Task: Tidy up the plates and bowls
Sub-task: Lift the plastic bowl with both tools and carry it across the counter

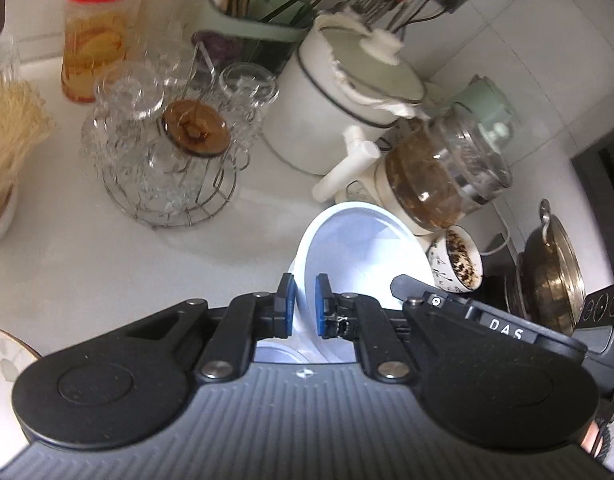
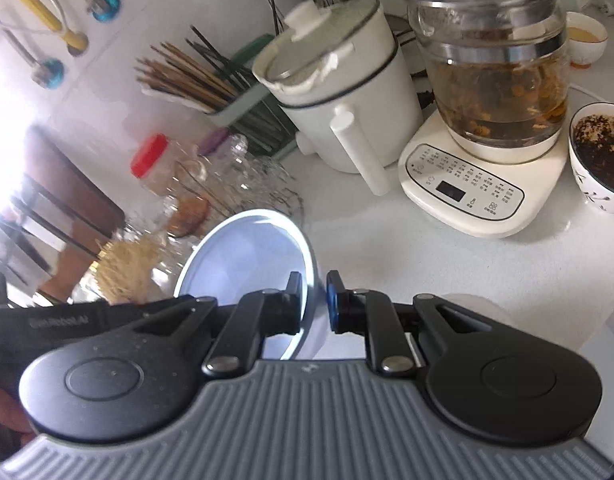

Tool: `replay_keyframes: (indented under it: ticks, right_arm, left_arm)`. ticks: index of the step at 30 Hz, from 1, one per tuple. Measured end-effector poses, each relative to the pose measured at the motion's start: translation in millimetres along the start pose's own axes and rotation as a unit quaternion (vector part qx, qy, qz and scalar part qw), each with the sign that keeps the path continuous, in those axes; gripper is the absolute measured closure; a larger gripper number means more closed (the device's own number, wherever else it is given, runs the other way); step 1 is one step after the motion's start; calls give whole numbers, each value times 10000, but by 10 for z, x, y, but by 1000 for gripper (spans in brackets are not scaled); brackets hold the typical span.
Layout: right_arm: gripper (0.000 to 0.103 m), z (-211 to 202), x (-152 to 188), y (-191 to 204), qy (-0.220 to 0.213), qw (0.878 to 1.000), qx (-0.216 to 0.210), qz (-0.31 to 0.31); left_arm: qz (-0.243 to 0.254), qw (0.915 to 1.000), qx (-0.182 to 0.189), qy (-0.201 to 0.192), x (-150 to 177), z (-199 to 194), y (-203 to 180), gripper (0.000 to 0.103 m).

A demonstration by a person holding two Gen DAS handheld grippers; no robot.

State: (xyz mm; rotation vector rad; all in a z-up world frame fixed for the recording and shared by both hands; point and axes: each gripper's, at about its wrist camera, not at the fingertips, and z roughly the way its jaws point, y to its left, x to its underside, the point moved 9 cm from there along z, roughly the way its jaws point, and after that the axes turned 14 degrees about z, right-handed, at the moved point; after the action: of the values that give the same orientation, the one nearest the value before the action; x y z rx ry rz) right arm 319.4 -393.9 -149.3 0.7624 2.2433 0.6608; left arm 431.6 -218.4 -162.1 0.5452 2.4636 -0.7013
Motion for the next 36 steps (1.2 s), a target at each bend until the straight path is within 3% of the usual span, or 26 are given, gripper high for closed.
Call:
replay_keyframes:
  ticks: [5,14,26,36]
  right_arm:
    - [87,-135,91,67,-120,9998,3,144]
    - [87,-160,382,36,-39,9993,221,303]
    - [87,72,876,-256,325,9965,669,370]
    - [86,221,988,-391,572,9939,923,207]
  left_arm:
    - [211,9997,87,-38,26,-165,-40,91]
    - [331,9990,202,236,261,-207,46,92]
    - [129,9959,196,873,850,126,300,91]
    - [132,9941,81,1072,1024,320,323,91]
